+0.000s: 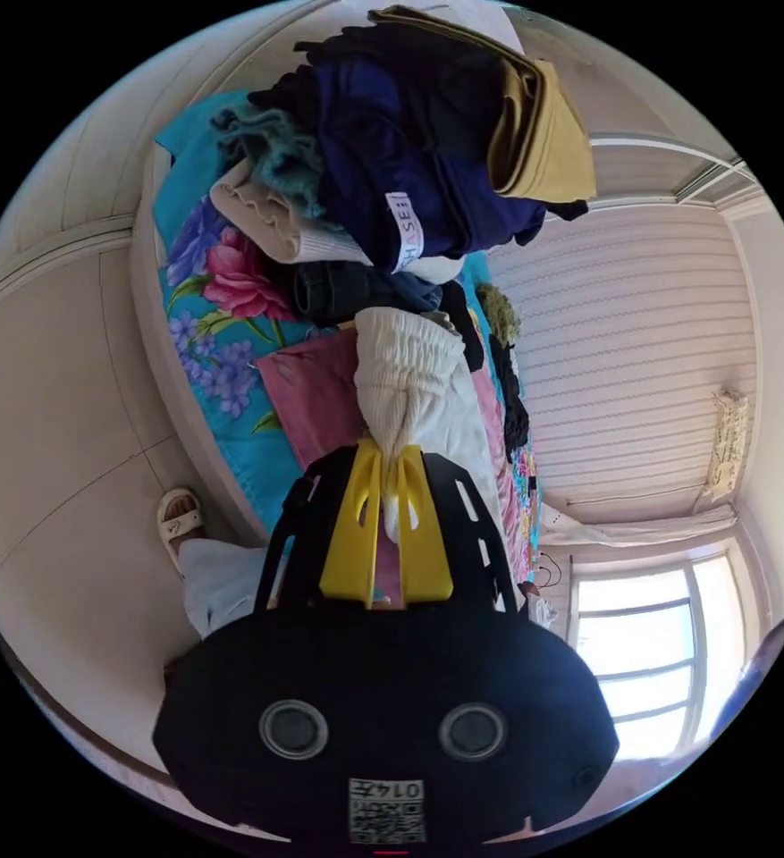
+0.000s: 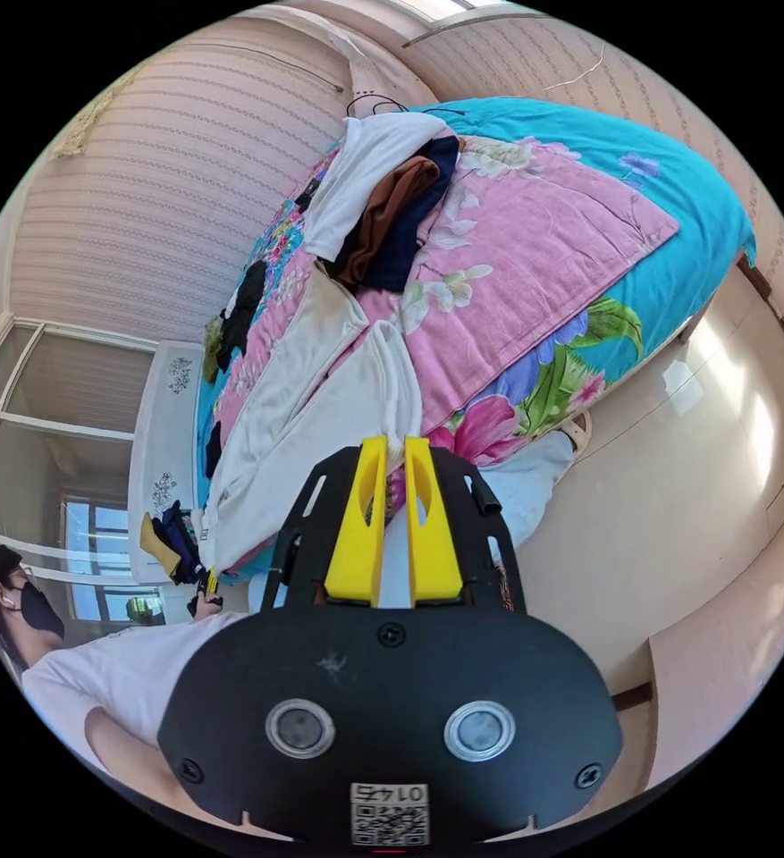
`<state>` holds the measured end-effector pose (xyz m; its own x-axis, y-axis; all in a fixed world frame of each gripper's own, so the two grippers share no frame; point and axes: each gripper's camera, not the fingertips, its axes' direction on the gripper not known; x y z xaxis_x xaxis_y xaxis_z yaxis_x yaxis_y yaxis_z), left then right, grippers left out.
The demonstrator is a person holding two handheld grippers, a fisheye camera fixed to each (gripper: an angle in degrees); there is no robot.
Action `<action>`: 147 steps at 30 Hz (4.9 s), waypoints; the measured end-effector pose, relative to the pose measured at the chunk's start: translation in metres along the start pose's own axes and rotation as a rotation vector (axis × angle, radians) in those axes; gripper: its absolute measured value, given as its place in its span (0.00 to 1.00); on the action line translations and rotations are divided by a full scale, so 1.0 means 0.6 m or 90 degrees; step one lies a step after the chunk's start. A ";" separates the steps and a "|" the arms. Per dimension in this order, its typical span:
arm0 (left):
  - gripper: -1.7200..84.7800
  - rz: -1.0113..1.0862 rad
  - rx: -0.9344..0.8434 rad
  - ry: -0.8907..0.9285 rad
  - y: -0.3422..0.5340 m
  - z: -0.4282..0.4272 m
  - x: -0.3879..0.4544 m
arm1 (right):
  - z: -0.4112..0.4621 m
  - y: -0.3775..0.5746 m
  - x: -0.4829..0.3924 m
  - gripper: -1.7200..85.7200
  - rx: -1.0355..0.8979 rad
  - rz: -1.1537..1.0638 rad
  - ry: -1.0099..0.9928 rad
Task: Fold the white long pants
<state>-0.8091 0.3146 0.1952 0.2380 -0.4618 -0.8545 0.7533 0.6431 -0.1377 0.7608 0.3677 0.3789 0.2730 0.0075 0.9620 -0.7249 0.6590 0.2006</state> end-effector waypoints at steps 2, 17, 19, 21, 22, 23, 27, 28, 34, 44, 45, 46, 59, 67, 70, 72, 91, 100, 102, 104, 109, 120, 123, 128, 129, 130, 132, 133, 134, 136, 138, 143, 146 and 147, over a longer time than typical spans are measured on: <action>0.06 -0.012 -0.034 -0.038 -0.003 0.015 -0.007 | 0.024 -0.005 0.014 0.04 -0.027 0.021 0.027; 0.08 0.070 0.024 -0.101 0.041 -0.112 0.058 | 0.000 0.018 0.025 0.10 0.029 0.042 0.085; 0.08 0.032 0.020 -0.071 0.045 -0.113 0.041 | 0.008 0.022 0.033 0.11 0.019 0.055 0.071; 0.10 0.003 0.013 -0.054 0.051 -0.112 0.025 | 0.017 0.031 0.049 0.14 0.002 0.077 0.071; 0.10 -0.002 0.012 -0.051 0.053 -0.112 0.022 | 0.018 0.034 0.054 0.14 -0.001 0.083 0.070; 0.11 -0.007 0.015 -0.037 0.056 -0.112 0.018 | 0.021 0.040 0.064 0.15 -0.001 0.100 0.064; 0.12 -0.039 0.037 0.013 0.065 -0.111 0.011 | 0.050 0.051 0.084 0.16 -0.016 0.130 -0.004; 0.13 -0.041 0.036 0.018 0.065 -0.110 0.012 | 0.054 0.051 0.084 0.16 -0.014 0.130 -0.010; 0.13 -0.016 0.010 0.028 0.053 -0.097 0.044 | 0.087 0.038 0.060 0.06 -0.046 0.091 -0.045; 0.18 -0.041 0.042 0.062 0.072 -0.138 0.045 | 0.070 0.048 0.057 0.15 -0.021 0.126 0.085; 0.18 -0.042 0.016 0.044 0.067 -0.120 0.049 | 0.087 0.046 0.065 0.16 -0.035 0.143 0.057; 0.18 -0.046 0.003 0.041 0.066 -0.109 0.050 | 0.095 0.045 0.067 0.16 -0.041 0.150 0.037; 0.04 0.107 -0.017 0.128 0.044 -0.138 0.163 | 0.018 0.041 -0.061 0.05 0.110 -0.024 -0.029; 0.05 0.226 -0.017 0.152 -0.077 -0.088 0.358 | 0.018 -0.150 -0.269 0.06 0.099 -0.222 0.020; 0.08 0.229 -0.028 0.108 -0.146 -0.004 0.437 | 0.052 -0.270 -0.337 0.07 0.082 -0.209 0.020; 0.13 0.168 -0.046 0.085 -0.185 0.063 0.472 | 0.087 -0.344 -0.358 0.09 0.091 -0.136 0.033; 0.16 -0.001 -0.028 0.110 -0.078 0.184 0.142 | 0.343 -0.180 -0.016 0.14 0.121 0.088 -0.195; 0.17 -0.021 -0.028 0.110 -0.128 0.297 0.160 | 0.434 -0.270 -0.006 0.14 0.135 0.164 -0.224; 0.12 -0.076 -0.007 0.105 -0.115 0.321 0.140 | 0.453 -0.275 -0.005 0.10 0.136 0.162 -0.256; 0.09 -0.115 -0.003 0.141 -0.107 0.334 0.122 | 0.457 -0.274 -0.005 0.08 0.142 0.148 -0.272; 0.07 -0.018 0.005 0.151 -0.096 0.323 0.153 | 0.438 -0.258 -0.022 0.05 0.147 0.031 -0.303; 0.07 0.193 -0.114 0.062 0.095 0.215 0.138 | 0.412 -0.058 0.086 0.05 0.098 -0.015 -0.228; 0.09 0.174 -0.179 -0.009 0.157 0.252 0.076 | 0.468 0.000 0.137 0.08 0.037 0.055 -0.150; 0.09 0.233 -0.150 -0.045 0.231 0.232 0.059 | 0.455 0.078 0.138 0.08 0.141 0.058 0.008; 0.09 0.302 -0.147 -0.105 0.252 0.222 0.083 | 0.453 0.087 0.108 0.08 0.158 0.011 0.070; 0.09 0.344 -0.147 -0.137 0.265 0.219 0.099 | 0.458 0.088 0.085 0.08 0.156 -0.026 0.103; 0.09 0.542 -0.159 -0.246 0.330 0.227 0.185 | 0.524 0.088 -0.037 0.07 0.092 -0.228 0.221; 0.09 0.597 -0.165 -0.272 0.350 0.236 0.210 | 0.550 0.089 -0.073 0.07 0.069 -0.287 0.241; 0.09 0.707 -0.178 -0.315 0.393 0.263 0.258 | 0.611 0.097 -0.147 0.07 0.019 -0.411 0.266; 0.08 0.842 -0.216 -0.351 0.455 0.327 0.319 | 0.715 0.119 -0.256 0.07 -0.052 -0.581 0.268; 0.09 0.989 -0.296 -0.351 0.535 0.441 0.380 | 0.862 0.164 -0.382 0.08 -0.139 -0.762 0.232; 0.10 1.158 -0.366 -0.319 0.647 0.633 0.450 | 1.105 0.257 -0.523 0.10 -0.272 -0.970 0.260; 0.11 1.164 -0.366 -0.331 0.656 0.730 0.467 | 1.210 0.270 -0.542 0.11 -0.315 -0.975 0.329; 0.11 1.149 -0.398 -0.357 0.654 0.777 0.458 | 1.251 0.269 -0.536 0.10 -0.350 -0.957 0.354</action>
<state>-0.1623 0.1550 0.1398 0.5661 0.8239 0.0268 -0.7862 0.5299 0.3180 0.0814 -0.0930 0.2408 0.7250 -0.6574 -0.2056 0.6198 0.4924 0.6110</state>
